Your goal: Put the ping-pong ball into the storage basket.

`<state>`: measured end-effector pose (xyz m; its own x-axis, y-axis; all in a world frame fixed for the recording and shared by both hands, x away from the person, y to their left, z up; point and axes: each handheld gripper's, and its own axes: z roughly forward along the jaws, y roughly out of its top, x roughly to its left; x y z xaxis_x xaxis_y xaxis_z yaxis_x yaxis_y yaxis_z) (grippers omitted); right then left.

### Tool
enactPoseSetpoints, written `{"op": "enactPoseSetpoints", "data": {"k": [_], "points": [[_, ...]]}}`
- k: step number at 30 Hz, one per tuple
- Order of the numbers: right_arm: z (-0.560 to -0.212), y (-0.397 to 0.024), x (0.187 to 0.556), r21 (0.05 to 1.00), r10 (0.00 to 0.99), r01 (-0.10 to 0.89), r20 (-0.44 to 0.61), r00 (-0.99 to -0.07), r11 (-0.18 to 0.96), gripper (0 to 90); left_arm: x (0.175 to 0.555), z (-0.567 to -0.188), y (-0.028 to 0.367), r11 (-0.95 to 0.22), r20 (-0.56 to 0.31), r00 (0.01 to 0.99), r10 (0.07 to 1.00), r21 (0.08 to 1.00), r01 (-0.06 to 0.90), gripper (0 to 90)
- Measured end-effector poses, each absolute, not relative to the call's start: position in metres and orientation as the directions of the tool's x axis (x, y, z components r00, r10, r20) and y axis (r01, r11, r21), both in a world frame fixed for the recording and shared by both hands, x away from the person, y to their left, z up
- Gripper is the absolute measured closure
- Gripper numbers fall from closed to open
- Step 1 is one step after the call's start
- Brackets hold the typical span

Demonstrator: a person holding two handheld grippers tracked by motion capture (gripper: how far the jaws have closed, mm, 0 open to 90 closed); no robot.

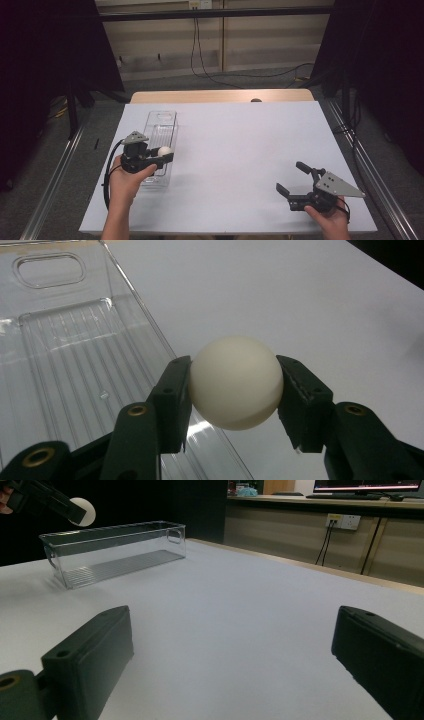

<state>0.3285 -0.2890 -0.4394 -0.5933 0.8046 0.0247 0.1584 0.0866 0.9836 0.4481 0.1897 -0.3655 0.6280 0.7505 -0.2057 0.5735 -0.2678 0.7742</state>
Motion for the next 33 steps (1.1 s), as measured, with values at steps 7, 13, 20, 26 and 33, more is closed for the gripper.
{"op": "enactPoseSetpoints", "data": {"k": [7, 13, 20, 26, 33], "points": [[-0.44, -0.288, 0.329, 0.985, 0.808, 0.155, 0.026, -0.589, 0.081, 2.5, 0.448, -0.365, 0.192, -0.267, -0.202, 0.625, 0.754, 0.775, 0.572, 51.1], [-0.44, -0.288, 0.329, 0.983, 0.805, 0.157, 0.022, -0.593, 0.089, 2.5, 0.449, -0.365, 0.194, -0.266, -0.196, 0.621, 0.759, 0.778, 0.569, 51.1], [-0.44, -0.288, 0.329, 0.984, 0.806, 0.159, 0.024, -0.591, 0.086, 2.5, 0.45, -0.366, 0.196, -0.257, -0.193, 0.609, 0.769, 0.779, 0.572, 51.1], [-0.44, -0.288, 0.329, 0.984, 0.805, 0.153, 0.016, -0.593, 0.093, 2.6, 0.451, -0.368, 0.198, -0.262, -0.185, 0.604, 0.775, 0.776, 0.573, 51.1], [-0.44, -0.288, 0.329, 0.983, 0.805, 0.155, 0.016, -0.593, 0.094, 2.6, 0.451, -0.368, 0.202, -0.262, -0.174, 0.6, 0.781, 0.78, 0.568, 51.1]]}}
